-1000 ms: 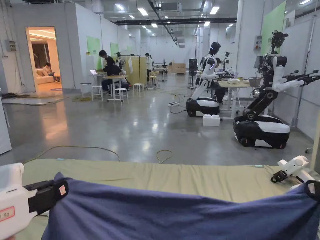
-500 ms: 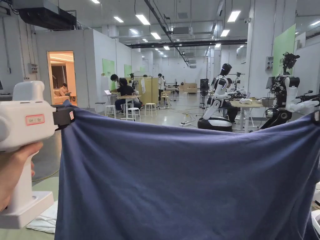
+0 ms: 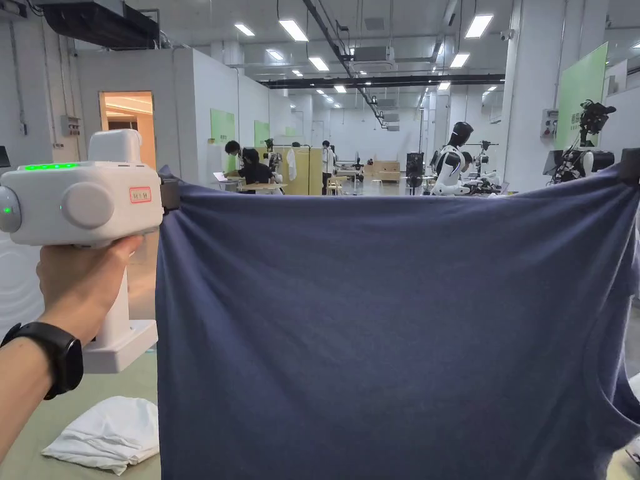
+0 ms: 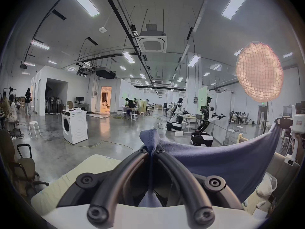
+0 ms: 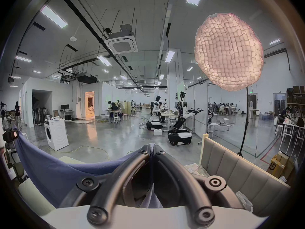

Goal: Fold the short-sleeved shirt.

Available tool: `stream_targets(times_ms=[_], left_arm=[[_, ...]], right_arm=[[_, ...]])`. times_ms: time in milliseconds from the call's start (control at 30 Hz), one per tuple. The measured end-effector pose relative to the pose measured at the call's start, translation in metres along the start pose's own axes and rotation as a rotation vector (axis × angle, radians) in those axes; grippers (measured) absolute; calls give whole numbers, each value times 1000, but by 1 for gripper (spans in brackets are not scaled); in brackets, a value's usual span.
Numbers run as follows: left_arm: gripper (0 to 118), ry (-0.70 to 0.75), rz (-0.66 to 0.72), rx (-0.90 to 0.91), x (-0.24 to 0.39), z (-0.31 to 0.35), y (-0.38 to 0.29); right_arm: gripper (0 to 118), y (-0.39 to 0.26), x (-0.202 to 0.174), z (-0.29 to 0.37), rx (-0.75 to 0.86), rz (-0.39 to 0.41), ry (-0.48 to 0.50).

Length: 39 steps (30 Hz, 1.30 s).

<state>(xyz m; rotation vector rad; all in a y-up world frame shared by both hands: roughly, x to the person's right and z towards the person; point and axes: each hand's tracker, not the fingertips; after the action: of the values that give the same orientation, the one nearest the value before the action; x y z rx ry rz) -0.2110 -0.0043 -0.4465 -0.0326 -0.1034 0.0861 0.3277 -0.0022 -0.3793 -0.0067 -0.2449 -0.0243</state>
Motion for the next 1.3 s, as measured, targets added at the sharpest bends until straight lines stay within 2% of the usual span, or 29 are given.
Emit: stream_targets(times_ms=[167, 300, 400, 533, 667, 767, 900, 967, 1167, 1300], left_arm=[[4, 13, 40, 1, 3, -32, -2], [4, 17, 12, -50, 13, -52, -22], [4, 5, 36, -86, 17, -57, -56], [4, -15, 21, -237, 16, -70, -126], [4, -33, 27, -353, 10, -52, -200], [4, -77, 49, -465, -1, -26, -254], [4, -126, 135, -518, -29, 36, -312], [4, -171, 153, -555, -39, 70, -335], [4, -193, 235, -642, -58, 182, -393], [4, -166, 248, -710, -63, 234, -425]], right_arm=[[2, 14, -12, -22, 20, 41, -29], [2, -2, -16, -36, -5, 57, -29], [2, -36, -14, -44, -67, 21, -10], [2, -102, -7, -51, -187, -25, 15], [2, -173, 7, -33, -282, -60, 49], [2, -221, 24, 6, -342, -139, 115], [2, -285, 47, 81, -391, -136, 133], [2, -316, 61, 119, -435, -163, 143], [2, -397, 89, 238, -572, -268, 86], [2, -435, 97, 303, -686, -249, 40]])
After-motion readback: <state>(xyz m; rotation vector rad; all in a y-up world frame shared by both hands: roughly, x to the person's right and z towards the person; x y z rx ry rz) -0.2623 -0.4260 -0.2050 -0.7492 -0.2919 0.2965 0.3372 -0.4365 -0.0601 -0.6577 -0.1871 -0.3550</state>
